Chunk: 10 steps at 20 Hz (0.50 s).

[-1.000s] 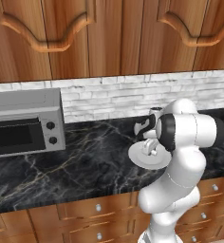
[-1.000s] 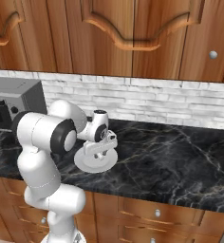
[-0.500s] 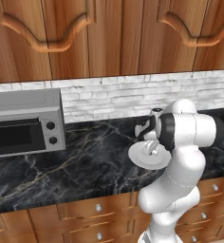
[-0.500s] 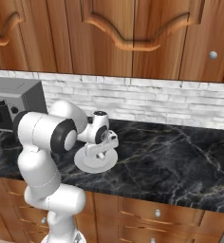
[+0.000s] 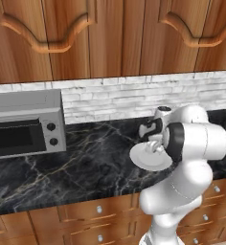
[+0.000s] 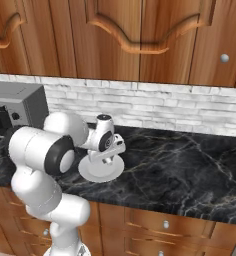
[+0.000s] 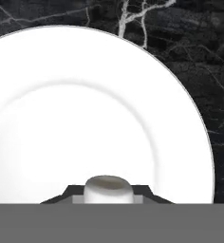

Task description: Pick up the marshmallow and place it in the cup of hot chocolate on the dining counter.

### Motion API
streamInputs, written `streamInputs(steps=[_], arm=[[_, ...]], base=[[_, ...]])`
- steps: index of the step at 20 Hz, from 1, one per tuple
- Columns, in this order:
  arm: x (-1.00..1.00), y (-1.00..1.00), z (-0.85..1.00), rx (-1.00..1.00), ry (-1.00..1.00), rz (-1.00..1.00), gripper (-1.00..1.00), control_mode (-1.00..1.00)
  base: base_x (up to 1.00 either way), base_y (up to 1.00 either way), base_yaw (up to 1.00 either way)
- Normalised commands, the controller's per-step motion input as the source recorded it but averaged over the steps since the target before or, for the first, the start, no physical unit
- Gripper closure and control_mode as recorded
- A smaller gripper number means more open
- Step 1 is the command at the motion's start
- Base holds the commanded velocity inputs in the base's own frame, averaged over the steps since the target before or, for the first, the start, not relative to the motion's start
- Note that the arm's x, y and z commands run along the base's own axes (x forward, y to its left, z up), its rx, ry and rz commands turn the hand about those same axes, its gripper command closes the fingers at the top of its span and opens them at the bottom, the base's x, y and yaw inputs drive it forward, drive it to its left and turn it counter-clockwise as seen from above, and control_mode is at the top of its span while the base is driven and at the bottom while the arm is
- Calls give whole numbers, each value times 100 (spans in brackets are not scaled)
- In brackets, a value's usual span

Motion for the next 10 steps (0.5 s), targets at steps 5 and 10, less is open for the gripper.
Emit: streamInputs(steps=[5, 10], arm=[[-70, 5, 83, 4, 0, -13, 100, -100], [-79, 28, 73, 6, 0, -9, 100, -100]], base=[[0, 0, 0], [0, 0, 0]])
